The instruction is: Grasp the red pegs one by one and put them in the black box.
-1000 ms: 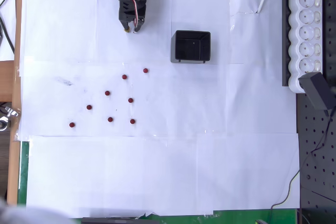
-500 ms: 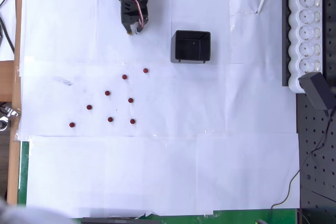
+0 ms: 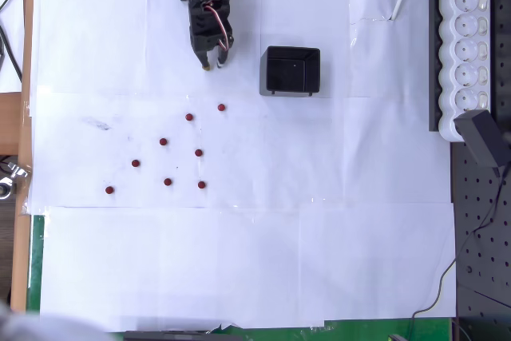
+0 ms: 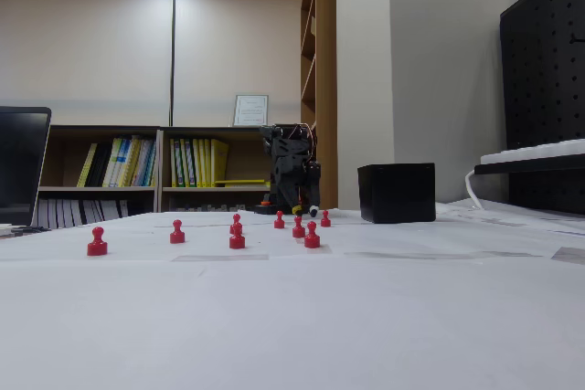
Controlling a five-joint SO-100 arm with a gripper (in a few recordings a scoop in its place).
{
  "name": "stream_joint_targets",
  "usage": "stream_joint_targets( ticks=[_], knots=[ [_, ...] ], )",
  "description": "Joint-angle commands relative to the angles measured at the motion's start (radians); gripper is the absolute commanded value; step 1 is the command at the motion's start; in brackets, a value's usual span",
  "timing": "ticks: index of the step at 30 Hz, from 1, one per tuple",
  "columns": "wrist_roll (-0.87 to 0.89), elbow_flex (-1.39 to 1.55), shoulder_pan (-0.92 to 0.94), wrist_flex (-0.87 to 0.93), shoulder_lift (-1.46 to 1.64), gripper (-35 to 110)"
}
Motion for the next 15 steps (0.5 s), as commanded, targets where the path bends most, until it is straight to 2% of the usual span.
stream_joint_targets(
  ticks=[1, 15],
  knots=[
    [0.000, -0.003, -0.012, -0.141, 0.127, 15],
    [-0.011, 0.003, 0.002, -0.647, 0.492, 17]
  ],
)
